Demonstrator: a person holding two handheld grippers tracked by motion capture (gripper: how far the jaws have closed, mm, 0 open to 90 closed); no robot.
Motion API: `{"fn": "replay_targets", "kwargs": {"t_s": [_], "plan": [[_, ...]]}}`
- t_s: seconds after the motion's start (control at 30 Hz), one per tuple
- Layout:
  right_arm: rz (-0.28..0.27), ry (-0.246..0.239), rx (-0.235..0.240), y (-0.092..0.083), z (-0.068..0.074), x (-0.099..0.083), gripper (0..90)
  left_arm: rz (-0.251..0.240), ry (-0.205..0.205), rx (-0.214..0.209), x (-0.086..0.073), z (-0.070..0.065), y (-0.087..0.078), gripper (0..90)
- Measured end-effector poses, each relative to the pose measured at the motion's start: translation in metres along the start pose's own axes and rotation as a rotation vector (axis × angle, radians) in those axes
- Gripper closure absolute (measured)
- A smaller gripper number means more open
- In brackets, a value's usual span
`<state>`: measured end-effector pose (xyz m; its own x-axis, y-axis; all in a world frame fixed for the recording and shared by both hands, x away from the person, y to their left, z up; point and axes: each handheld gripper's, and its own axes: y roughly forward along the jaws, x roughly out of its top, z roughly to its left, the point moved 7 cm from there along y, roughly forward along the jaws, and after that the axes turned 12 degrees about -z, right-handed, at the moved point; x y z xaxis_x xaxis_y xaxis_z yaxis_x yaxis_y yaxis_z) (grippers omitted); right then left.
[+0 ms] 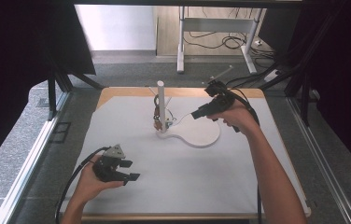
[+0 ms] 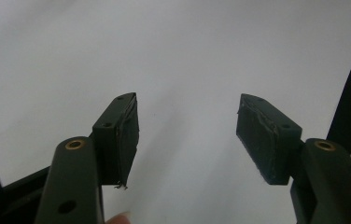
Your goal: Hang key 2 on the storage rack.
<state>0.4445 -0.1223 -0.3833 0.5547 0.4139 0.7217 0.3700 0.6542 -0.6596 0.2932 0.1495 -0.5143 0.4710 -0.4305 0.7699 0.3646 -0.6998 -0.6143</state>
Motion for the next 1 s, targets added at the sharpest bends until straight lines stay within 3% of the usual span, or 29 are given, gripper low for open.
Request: {"fn": "replay_targets", "kwargs": {"t_s": [0.43, 0.5, 0.6, 0.63, 0.77, 1.0], "plan": [[-0.068, 0.027, -0.009, -0.023, -0.014, -0.069, 51.9, 0.004, -0.005, 0.004, 0.000, -0.001, 0.001, 39.6], [-0.099, 0.036, -0.016, -0.029, -0.017, -0.089, 51.6, -0.001, -0.004, 0.005, 0.000, 0.000, 0.001, 39.6], [-0.130, 0.046, -0.012, -0.032, -0.017, -0.103, 51.5, 0.009, 0.005, 0.004, -0.001, 0.000, 0.000, 39.6], [-0.140, 0.056, -0.011, -0.033, -0.017, -0.119, 51.1, 0.008, -0.002, 0.006, -0.001, -0.001, 0.001, 39.6], [-0.149, 0.057, -0.018, -0.033, -0.017, -0.143, 50.3, 0.014, -0.005, 0.006, -0.002, -0.001, 0.003, 39.5], [-0.162, 0.057, -0.058, -0.029, -0.019, -0.157, 47.2, 0.017, -0.005, 0.008, -0.002, -0.001, 0.004, 39.5]]}}
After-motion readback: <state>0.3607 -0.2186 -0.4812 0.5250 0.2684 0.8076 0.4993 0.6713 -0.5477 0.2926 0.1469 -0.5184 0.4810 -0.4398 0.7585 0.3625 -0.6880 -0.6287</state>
